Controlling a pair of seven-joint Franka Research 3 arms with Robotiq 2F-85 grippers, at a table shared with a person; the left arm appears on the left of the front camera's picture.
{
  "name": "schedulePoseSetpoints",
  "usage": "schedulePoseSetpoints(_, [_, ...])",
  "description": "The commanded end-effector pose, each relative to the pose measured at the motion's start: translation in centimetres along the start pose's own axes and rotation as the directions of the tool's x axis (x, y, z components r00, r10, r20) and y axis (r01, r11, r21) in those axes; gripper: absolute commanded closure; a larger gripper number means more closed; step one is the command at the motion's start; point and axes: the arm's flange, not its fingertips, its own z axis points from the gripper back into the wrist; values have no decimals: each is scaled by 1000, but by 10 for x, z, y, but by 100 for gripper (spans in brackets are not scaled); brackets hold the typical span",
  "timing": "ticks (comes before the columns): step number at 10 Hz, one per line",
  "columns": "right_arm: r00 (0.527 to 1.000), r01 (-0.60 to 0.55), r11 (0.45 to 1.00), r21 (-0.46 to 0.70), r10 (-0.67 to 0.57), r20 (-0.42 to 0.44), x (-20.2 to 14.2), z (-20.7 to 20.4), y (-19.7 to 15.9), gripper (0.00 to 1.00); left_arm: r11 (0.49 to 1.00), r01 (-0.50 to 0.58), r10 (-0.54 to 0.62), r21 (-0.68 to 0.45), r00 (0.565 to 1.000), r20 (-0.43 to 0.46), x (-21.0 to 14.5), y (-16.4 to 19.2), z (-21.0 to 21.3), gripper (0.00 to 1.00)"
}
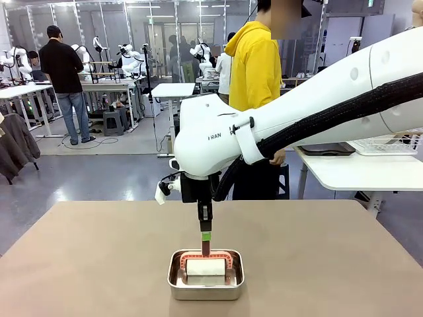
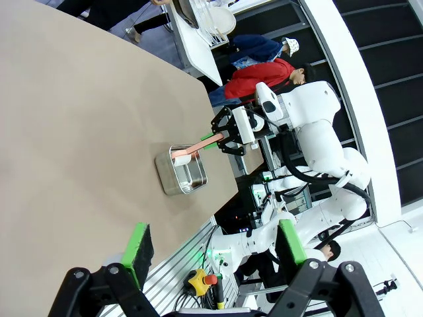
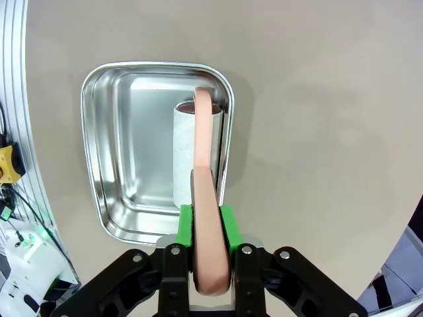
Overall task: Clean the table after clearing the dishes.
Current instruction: Place the Lint Roller back on top of the Airtight Container.
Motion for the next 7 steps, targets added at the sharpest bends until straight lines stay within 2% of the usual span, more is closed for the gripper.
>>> schedulePoseSetpoints(1, [999,-22,1000,-21,22,32,-11,-30,-1,79,1000,4,-4,-9,1000,7,-1,-1,2,5])
schedulePoseSetpoints(3, [999,-15,999,-40,16,40,-12,-18,-1,75,1000,4,-4,-9,1000,7,-1,-1,2,5])
schedulePoseSetpoints(6, [999,-7,998,-56,9,40,-14,-6,-1,49,1000,4,-4,-9,1000,7,-1,-1,2,5])
schedulePoseSetpoints(7, [999,-3,998,-60,6,41,-16,-3,-1,44,1000,4,-4,-9,1000,7,-1,-1,2,5])
